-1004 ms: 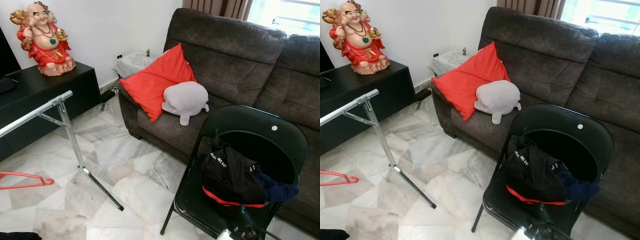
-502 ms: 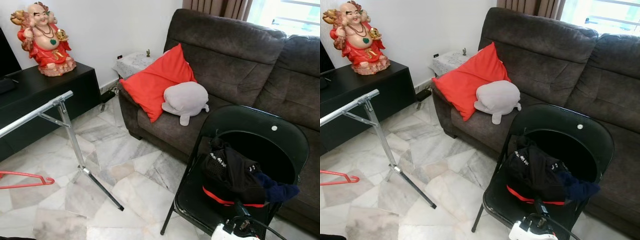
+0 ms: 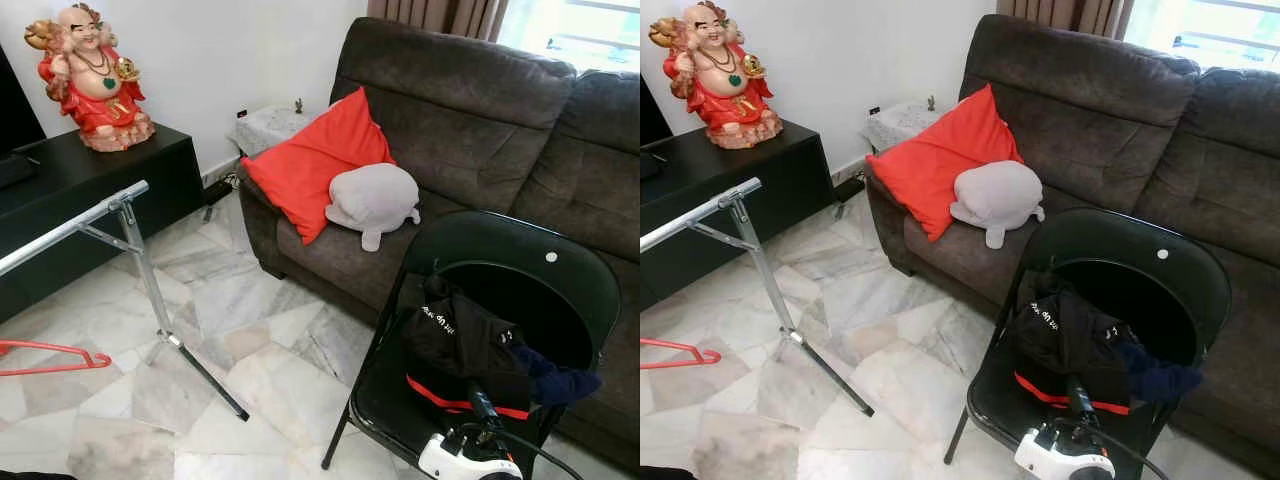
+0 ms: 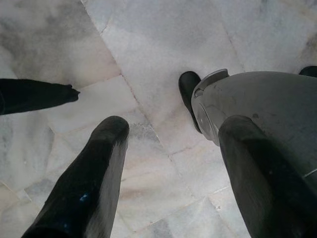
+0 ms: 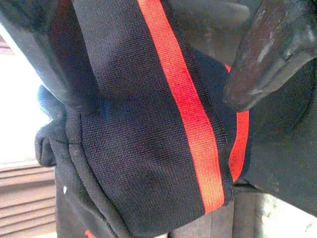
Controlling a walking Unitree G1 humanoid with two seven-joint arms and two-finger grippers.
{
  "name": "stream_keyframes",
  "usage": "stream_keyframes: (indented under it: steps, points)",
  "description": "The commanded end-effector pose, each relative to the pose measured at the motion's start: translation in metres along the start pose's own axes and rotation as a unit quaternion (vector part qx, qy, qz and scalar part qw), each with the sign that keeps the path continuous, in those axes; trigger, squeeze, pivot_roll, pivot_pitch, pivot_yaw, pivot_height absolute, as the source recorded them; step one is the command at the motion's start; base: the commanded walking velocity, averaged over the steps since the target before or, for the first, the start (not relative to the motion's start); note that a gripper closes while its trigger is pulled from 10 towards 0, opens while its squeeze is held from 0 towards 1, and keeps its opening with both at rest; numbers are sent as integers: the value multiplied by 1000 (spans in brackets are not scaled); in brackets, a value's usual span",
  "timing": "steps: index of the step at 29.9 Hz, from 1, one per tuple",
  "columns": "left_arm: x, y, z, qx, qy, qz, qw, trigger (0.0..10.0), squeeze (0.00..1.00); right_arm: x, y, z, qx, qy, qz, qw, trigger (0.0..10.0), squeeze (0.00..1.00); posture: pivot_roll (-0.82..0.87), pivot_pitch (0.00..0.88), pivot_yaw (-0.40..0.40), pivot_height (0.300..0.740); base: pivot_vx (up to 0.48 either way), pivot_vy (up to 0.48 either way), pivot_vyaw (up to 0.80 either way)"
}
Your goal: Hang hanger
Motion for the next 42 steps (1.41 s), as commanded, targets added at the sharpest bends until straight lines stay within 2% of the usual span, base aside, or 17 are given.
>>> stream_keyframes:
  steps: [1,32,38,42]
  points:
    - [-7,1,1,2,11,10,1000,10000,0,2,2,0,1,-7,1,1000,10000,0,-27,0,-4,740,0,0,0]
    - [-6,-1,1,1,9,15,1000,10000,0,5,-10,-9,-30,-41,26,998,10000,0,-23,0,-14,740,0,0,0]
    - [-6,-1,1,1,8,16,1000,10000,0,13,-23,-15,-67,-67,15,995,10000,0,-20,0,-16,740,0,0,0]
    - [-6,-1,1,1,7,17,1000,10000,0,13,-24,-15,-72,-68,13,995,10000,0,-21,0,-17,740,0,0,0]
Point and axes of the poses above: a point about 5 cm out from each wrist's last joint towards the gripper, its own z axis pointing back from the gripper into the wrist, its own x axis along the axis of the wrist's last joint, y = z × x, the point moved 3 cm from there along -z, pointing out of the wrist towards the gripper
